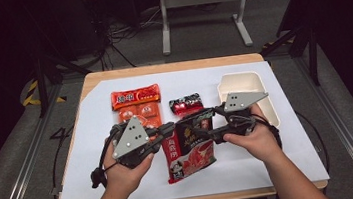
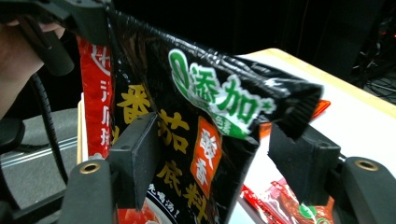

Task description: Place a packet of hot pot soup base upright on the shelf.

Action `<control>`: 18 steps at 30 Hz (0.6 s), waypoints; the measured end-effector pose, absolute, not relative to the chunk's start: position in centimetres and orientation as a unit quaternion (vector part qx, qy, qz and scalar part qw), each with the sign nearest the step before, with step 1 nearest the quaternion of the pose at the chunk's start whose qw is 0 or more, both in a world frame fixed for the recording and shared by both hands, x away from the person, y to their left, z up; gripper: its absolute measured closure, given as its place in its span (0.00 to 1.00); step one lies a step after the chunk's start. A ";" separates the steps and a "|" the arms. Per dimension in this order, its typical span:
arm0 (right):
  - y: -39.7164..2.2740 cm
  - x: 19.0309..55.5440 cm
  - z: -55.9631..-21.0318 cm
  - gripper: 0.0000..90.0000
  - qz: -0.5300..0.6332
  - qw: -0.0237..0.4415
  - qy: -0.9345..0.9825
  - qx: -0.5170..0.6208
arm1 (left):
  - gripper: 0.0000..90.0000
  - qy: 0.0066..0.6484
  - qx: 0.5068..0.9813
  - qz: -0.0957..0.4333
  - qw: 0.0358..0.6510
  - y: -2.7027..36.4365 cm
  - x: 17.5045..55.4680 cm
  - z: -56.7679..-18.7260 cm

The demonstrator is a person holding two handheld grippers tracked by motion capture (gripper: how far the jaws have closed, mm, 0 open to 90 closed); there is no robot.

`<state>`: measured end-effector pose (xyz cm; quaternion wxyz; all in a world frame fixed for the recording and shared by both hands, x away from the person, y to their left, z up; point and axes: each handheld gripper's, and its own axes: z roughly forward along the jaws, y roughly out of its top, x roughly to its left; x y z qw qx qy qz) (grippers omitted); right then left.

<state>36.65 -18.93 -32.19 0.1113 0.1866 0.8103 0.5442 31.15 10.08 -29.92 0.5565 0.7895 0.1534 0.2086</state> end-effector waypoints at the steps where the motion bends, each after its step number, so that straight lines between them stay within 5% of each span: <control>1: -18.9 36.6 -32.2 0.38 0.543 0.110 0.812 0.184 | 0.98 0.153 0.790 0.209 0.556 10.1 31.1 -29.9; 6: -18.6 36.5 -32.3 0.43 0.539 0.106 0.818 0.170 | 0.98 0.151 0.791 0.208 0.555 9.9 31.1 -30.1; 18: -19.3 36.1 -31.7 0.82 0.527 0.094 0.829 0.161 | 0.97 0.163 0.784 0.201 0.564 10.4 31.4 -30.2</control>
